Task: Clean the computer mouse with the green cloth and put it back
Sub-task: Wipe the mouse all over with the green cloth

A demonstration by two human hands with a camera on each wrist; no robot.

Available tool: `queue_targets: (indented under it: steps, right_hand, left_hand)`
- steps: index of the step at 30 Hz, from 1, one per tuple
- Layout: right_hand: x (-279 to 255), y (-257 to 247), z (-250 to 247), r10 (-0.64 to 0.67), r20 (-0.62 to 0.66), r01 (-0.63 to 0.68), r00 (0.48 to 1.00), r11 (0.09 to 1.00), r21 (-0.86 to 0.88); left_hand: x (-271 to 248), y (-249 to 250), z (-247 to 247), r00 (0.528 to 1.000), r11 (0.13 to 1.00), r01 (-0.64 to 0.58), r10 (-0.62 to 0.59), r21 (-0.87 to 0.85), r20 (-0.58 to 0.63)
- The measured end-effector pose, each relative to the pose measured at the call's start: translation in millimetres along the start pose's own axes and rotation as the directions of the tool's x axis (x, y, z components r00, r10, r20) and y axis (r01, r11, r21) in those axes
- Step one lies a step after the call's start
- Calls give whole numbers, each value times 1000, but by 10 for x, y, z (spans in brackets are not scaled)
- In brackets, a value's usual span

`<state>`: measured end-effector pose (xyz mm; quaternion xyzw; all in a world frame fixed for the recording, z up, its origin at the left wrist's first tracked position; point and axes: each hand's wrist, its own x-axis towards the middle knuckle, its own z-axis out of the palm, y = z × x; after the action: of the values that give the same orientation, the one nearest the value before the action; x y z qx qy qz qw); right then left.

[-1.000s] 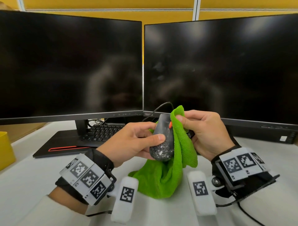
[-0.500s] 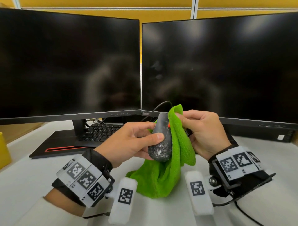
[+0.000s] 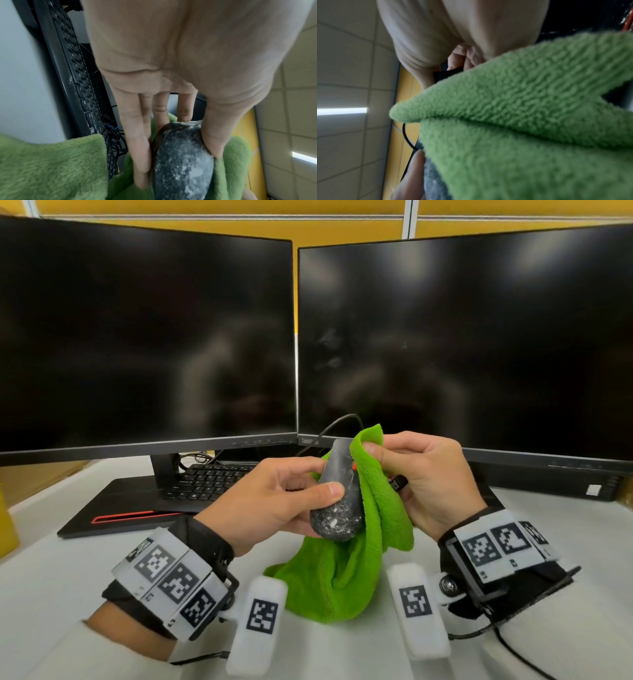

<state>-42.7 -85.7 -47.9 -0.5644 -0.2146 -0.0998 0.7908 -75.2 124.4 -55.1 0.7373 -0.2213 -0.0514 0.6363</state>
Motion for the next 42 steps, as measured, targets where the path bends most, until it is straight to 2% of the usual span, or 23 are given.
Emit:
queue_targets:
  steps: [5, 11, 18, 23, 27, 34, 39, 42]
  right_hand:
    - [-4, 4, 3, 35, -9, -35, 999, 999, -2]
    - [-33, -11, 3, 31, 52, -32, 998, 999, 11]
    - [-32, -12, 37, 17, -26, -18, 1000, 998, -52]
    - [14, -12, 33, 96, -112, -98, 989, 995, -11]
    - [-4, -91, 1, 156, -66, -150, 986, 985, 82]
    - [-55, 23, 91, 98, 11, -98, 995, 995, -13]
    - [-51, 116, 116, -15, -78, 4, 997, 989, -145]
    - [-33, 107, 99, -18, -101, 5, 995, 992, -124]
  left_hand:
    - [-14, 13, -28, 1000, 1000, 7, -8, -15, -13]
    - [-7, 32, -22, 999, 1000, 0, -1, -28, -36]
    - [-12, -3, -18, 1000, 1000, 8, -8, 4, 5]
    - [-8, 5, -41, 999, 998, -8, 5, -63, -42]
    - [-14, 24, -79, 994, 992, -37, 23, -121, -108]
    - [8, 23, -50, 984, 988, -53, 27, -145, -179]
    - [7, 9, 42, 990, 996, -34, 22, -84, -139]
    - [1, 24, 21, 991, 997, -33, 23, -74, -133]
